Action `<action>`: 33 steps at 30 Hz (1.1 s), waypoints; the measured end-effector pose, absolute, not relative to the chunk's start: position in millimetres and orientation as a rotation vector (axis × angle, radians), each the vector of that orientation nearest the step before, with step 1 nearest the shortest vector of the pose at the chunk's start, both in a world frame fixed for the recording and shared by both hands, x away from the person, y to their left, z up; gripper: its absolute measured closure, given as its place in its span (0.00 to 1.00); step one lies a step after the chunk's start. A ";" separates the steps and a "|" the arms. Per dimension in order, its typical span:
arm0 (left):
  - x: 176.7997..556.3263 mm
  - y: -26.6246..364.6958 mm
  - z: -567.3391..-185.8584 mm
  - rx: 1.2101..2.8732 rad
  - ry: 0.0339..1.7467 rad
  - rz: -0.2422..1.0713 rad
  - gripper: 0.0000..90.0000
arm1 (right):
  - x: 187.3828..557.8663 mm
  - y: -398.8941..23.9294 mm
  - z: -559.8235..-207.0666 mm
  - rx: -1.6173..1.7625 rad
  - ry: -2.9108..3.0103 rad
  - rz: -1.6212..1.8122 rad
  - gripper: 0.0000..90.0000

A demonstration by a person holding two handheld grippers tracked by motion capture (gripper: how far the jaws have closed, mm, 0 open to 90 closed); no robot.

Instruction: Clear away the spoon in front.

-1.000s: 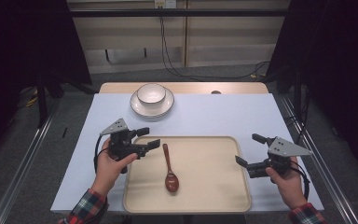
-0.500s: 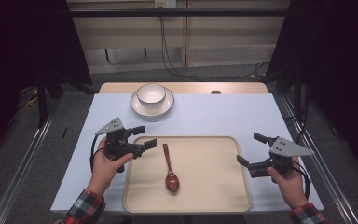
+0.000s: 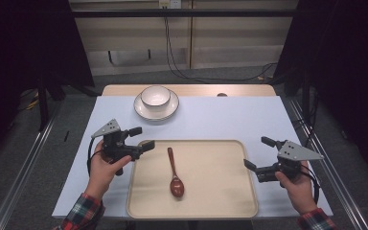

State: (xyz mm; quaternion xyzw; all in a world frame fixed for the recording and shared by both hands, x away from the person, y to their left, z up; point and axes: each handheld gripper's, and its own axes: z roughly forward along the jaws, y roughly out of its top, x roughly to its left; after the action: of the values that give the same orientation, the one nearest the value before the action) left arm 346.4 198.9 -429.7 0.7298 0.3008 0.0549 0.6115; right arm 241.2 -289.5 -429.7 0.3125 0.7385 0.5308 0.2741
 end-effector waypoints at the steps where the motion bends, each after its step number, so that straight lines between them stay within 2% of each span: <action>1: 346.9 199.8 -429.8 1.688 0.689 0.124 0.10 | 241.2 -289.6 -429.7 0.842 1.987 1.427 0.02; 33: 352.9 233.2 -433.5 1.662 0.739 0.198 0.07 | 242.1 -293.0 -429.2 0.855 1.971 1.427 0.02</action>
State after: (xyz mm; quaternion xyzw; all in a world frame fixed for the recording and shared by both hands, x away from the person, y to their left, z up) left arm 352.9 233.2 -433.5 0.7199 0.3199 0.0860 0.6099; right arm 242.1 -293.0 -429.2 0.3186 0.7342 0.5315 0.2776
